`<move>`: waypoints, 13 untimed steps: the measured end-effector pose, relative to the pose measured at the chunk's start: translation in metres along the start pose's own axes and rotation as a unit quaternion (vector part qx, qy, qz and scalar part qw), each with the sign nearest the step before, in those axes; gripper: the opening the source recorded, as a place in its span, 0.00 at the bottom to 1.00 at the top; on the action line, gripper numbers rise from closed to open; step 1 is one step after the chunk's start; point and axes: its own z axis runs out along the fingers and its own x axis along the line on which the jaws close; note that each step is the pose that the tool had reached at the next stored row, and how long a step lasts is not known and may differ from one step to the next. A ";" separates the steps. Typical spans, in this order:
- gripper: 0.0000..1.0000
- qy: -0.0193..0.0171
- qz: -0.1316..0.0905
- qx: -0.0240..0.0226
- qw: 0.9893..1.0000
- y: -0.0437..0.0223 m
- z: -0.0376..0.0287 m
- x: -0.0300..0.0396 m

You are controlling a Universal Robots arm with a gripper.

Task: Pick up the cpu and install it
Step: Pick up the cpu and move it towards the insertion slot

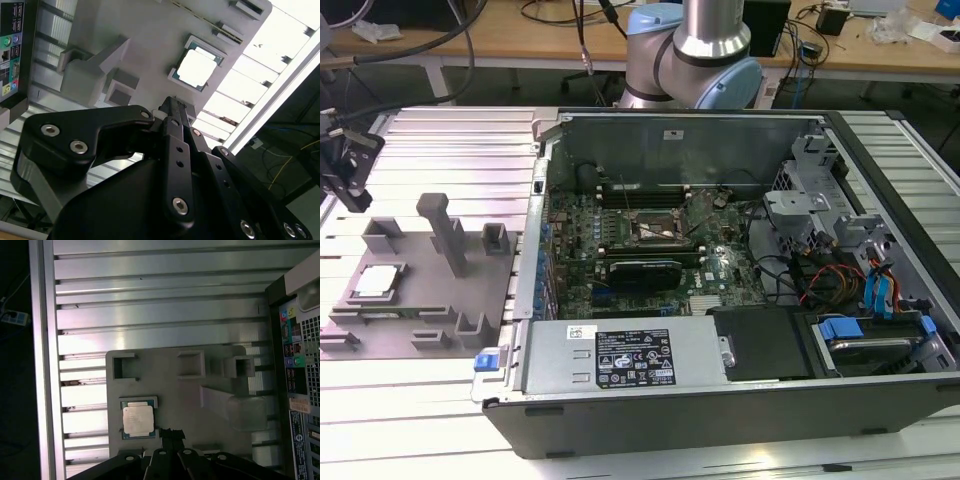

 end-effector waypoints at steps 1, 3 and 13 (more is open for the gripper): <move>0.11 0.000 0.000 0.000 1.000 0.0000 0.0000 0.0000; 0.11 0.000 0.000 0.000 1.000 0.0000 0.0001 0.0003; 0.11 0.000 0.000 0.000 1.000 0.0033 0.0089 0.0103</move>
